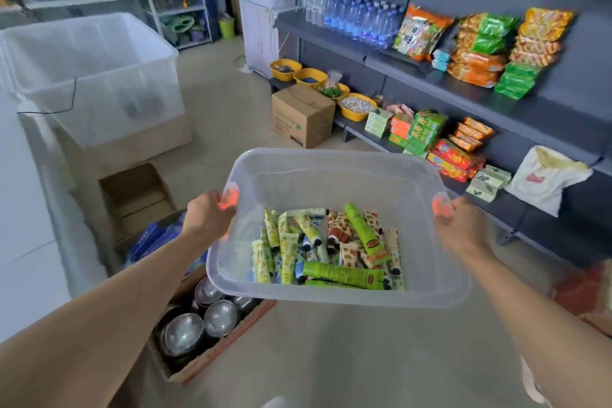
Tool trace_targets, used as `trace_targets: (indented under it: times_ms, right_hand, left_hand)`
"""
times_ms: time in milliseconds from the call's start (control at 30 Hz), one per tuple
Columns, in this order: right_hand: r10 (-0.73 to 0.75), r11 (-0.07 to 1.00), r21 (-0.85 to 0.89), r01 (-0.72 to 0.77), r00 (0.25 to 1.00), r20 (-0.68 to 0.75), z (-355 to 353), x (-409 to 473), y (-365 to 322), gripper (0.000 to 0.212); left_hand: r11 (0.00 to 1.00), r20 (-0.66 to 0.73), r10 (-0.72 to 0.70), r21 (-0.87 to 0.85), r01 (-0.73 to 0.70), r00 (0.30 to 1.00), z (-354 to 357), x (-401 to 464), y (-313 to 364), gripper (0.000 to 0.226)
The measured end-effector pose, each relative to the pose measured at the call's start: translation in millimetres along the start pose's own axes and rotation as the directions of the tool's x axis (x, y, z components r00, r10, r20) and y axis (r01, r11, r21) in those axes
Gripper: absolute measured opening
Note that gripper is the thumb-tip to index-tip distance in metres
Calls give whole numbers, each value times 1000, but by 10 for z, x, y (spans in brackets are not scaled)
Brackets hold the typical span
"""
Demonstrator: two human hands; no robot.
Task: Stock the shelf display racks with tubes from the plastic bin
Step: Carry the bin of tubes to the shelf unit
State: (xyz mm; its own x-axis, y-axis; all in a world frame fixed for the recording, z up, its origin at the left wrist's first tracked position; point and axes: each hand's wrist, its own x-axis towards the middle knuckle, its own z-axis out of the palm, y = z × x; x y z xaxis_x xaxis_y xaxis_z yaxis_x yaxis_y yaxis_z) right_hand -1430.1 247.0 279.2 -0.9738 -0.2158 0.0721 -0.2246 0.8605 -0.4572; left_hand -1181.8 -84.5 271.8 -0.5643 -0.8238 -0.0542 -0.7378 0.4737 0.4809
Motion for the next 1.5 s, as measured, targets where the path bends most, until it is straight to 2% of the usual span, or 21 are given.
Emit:
trace_targets:
  times_ms: [133, 300, 400, 533, 733, 933, 1067, 1300, 1500]
  right_hand:
    - [-31, 999, 13, 31, 999, 15, 91, 831, -229, 13]
    - [-67, 998, -4, 67, 997, 38, 401, 1886, -591, 8]
    - [-52, 999, 2, 52, 998, 25, 589, 2549, -865, 26]
    - [-20, 1000, 0, 20, 999, 28, 718, 3343, -1302, 24]
    - [-63, 998, 18, 63, 998, 18, 1120, 4642, -1783, 21]
    - [-102, 992, 81, 96, 993, 63, 1717, 6065, -2339, 42]
    - [-110, 993, 43, 108, 992, 59, 2007, 6897, -2816, 24]
    - [-116, 993, 17, 115, 992, 54, 2543, 7950, -3632, 23]
    - [-1, 1000, -28, 2, 999, 33, 3184, 8632, -4241, 14]
  left_hand:
    - [998, -1, -58, -29, 58, 998, 118, 694, 377, 31]
    - [997, 10, -60, -40, 60, 998, 289, 1781, 758, 21]
    - [997, 21, -64, -31, 64, 998, 360, 2529, 979, 20]
    - [997, 12, -67, -35, 67, 998, 350, 3432, 1292, 22]
    - [997, -4, -64, -37, 64, 998, 343, 4703, 1721, 22]
    - [992, -4, -115, -55, 115, 993, 513, 6064, 2057, 25]
    - [988, -1, -146, -54, 146, 989, 529, 6895, 2192, 26]
    - [987, 21, -148, -54, 149, 989, 563, 8477, 2287, 28]
    - [992, 120, -77, -85, 88, 990, 664, 9993, 2268, 31]
